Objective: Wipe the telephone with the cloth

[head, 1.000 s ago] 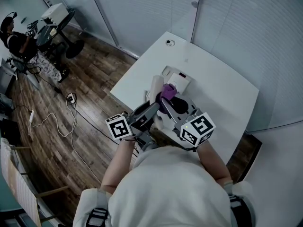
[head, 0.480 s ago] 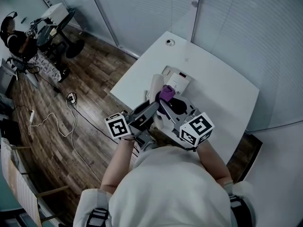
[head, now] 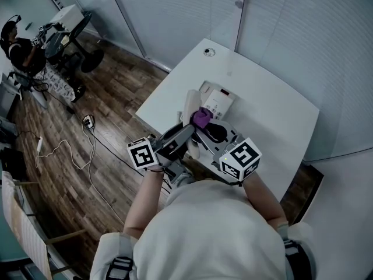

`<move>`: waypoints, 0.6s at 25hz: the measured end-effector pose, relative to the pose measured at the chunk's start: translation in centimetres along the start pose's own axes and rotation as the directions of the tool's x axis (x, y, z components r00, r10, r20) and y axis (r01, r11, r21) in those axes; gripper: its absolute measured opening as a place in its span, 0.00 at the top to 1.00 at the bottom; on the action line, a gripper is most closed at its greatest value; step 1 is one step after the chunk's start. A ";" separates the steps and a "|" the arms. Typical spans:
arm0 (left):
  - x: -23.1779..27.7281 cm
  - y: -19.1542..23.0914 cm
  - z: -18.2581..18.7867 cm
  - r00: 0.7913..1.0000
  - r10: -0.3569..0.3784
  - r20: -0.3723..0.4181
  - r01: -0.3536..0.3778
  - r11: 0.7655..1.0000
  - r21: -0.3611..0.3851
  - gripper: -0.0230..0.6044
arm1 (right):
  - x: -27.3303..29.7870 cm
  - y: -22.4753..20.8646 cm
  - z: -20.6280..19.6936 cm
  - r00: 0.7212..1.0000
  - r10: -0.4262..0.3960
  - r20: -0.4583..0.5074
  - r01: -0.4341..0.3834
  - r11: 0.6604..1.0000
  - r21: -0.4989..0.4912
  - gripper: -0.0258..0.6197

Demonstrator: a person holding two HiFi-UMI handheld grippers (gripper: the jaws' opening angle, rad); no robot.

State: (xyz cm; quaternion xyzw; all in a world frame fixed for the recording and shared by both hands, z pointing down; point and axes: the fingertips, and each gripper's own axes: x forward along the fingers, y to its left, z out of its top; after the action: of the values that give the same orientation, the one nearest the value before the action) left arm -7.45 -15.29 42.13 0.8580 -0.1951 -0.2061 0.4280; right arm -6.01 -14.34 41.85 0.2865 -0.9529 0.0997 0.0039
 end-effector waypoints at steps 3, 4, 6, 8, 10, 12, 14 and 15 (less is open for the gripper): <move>0.0 0.0 0.0 1.000 -0.009 -0.003 0.009 1.000 -0.011 0.60 | 0.1 0.2 -0.1 1.000 0.011 -0.009 -0.011 1.000 -0.008 0.86; 0.1 0.0 0.1 1.000 -0.009 -0.004 0.009 1.000 -0.007 0.60 | 0.2 0.2 -0.1 1.000 0.014 -0.012 -0.014 1.000 -0.008 0.86; 0.0 0.1 0.4 1.000 -0.009 -0.003 0.009 1.000 -0.007 0.60 | 0.3 0.4 -0.2 1.000 0.024 -0.020 -0.024 1.000 -0.008 0.86; 0.0 0.1 0.4 1.000 -0.011 -0.002 0.011 1.000 -0.017 0.60 | 0.4 0.6 -0.4 0.999 0.032 -0.031 -0.032 0.999 -0.006 0.86; 0.2 0.2 0.3 1.000 -0.007 -0.007 0.007 1.000 -0.009 0.60 | 0.3 0.6 -0.6 0.999 0.034 -0.034 -0.034 0.999 0.012 0.86; 0.3 0.3 0.4 1.000 -0.005 -0.006 0.005 1.000 -0.004 0.60 | 0.4 0.6 -0.6 0.999 0.040 -0.029 -0.039 0.998 0.044 0.86; 0.2 0.3 0.7 1.000 -0.007 0.002 0.007 1.000 -0.006 0.60 | 0.5 0.7 -0.5 0.999 0.047 -0.025 -0.045 0.997 0.062 0.86; 0.2 0.2 0.9 1.000 -0.009 0.006 0.009 1.000 -0.006 0.60 | 0.5 0.7 -0.5 0.999 0.049 -0.025 -0.047 0.997 0.060 0.86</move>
State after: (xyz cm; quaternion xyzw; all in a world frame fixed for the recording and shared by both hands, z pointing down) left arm -7.80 -16.11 41.77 0.8570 -0.1921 -0.2113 0.4290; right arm -6.85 -13.92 42.22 0.2623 -0.9559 0.1320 0.0055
